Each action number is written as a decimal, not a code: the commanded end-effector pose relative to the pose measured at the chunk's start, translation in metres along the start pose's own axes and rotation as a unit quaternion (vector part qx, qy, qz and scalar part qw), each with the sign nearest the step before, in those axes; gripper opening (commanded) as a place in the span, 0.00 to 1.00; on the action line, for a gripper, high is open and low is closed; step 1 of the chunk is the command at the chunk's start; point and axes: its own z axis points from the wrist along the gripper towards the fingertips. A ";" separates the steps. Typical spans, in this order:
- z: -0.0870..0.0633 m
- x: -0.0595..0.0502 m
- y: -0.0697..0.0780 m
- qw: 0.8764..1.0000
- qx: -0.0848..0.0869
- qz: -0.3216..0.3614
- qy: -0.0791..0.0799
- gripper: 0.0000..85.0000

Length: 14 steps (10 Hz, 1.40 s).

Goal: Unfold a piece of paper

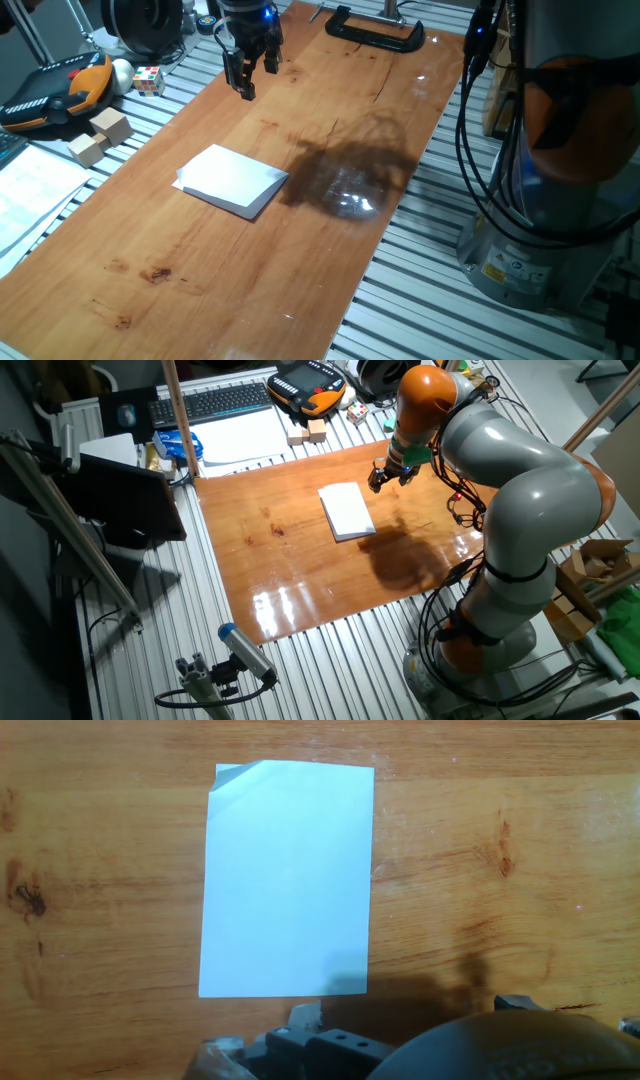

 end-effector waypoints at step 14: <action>0.042 -0.018 0.019 0.998 0.043 0.033 -0.015 0.02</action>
